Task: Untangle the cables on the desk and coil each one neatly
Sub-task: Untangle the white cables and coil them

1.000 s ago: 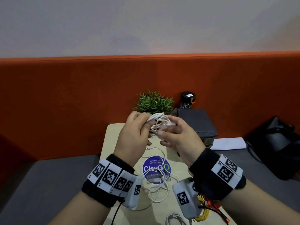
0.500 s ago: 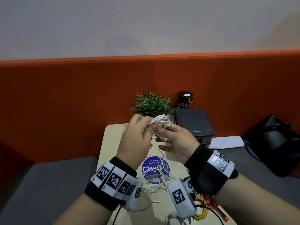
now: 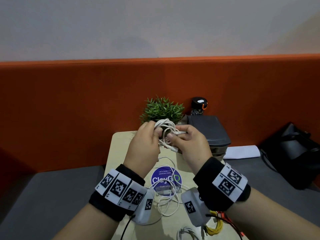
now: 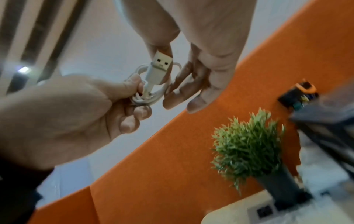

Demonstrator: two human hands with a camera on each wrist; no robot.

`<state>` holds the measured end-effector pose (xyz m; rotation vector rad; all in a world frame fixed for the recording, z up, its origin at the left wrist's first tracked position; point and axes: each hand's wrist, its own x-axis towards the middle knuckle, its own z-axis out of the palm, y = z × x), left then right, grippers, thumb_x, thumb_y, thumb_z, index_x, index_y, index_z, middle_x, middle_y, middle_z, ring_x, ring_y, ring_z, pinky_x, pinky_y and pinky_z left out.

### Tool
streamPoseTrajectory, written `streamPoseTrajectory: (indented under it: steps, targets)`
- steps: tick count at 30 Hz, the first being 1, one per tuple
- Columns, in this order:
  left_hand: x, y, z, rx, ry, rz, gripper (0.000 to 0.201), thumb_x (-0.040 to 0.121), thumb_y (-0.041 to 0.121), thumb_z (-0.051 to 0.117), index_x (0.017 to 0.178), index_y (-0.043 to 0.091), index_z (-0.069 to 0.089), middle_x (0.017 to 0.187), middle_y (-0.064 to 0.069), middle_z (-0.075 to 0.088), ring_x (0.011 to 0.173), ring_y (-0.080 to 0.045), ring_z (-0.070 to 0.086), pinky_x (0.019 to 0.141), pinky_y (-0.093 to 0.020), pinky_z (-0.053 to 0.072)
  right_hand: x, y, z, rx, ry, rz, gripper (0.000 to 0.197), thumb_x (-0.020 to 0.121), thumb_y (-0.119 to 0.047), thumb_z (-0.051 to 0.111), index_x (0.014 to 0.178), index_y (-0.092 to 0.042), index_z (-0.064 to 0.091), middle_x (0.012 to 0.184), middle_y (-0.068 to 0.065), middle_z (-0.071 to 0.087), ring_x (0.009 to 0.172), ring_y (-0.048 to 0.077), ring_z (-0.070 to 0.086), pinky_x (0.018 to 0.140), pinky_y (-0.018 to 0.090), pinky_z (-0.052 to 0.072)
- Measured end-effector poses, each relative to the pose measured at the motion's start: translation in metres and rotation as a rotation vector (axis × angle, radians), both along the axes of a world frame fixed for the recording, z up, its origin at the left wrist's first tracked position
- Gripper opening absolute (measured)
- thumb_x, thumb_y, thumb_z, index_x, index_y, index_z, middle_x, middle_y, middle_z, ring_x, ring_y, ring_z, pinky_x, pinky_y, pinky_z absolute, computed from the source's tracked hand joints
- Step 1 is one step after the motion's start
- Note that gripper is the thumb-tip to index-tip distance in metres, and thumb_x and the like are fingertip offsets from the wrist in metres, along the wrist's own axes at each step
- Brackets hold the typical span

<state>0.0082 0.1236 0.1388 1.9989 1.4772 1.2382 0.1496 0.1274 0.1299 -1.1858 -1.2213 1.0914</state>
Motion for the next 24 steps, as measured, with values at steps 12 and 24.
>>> streamPoseTrajectory:
  steps: [12,24]
  targets:
    - [-0.004,0.006,-0.004,-0.014,0.072,-0.053,0.019,0.100,0.020,0.038,0.082,0.018,0.043,0.079,0.009,0.044,0.069,-0.016,0.047,0.060,-0.036,0.041,-0.001,-0.006,0.008,-0.187,0.200,0.315,0.020,0.094,-0.008,0.052,0.082,-0.013,0.067,0.070,-0.004,0.065,0.063,0.008,0.056,0.051,0.023,0.043]
    - [-0.002,0.005,-0.008,0.043,0.097,-0.052,0.016,0.100,0.017,0.039,0.087,0.016,0.049,0.079,0.008,0.045,0.070,-0.010,0.043,0.058,-0.027,0.033,0.001,-0.009,0.007,-0.050,0.130,0.292,0.027,0.091,0.005,0.052,0.111,-0.007,0.065,0.073,0.000,0.064,0.065,0.007,0.055,0.062,0.017,0.043]
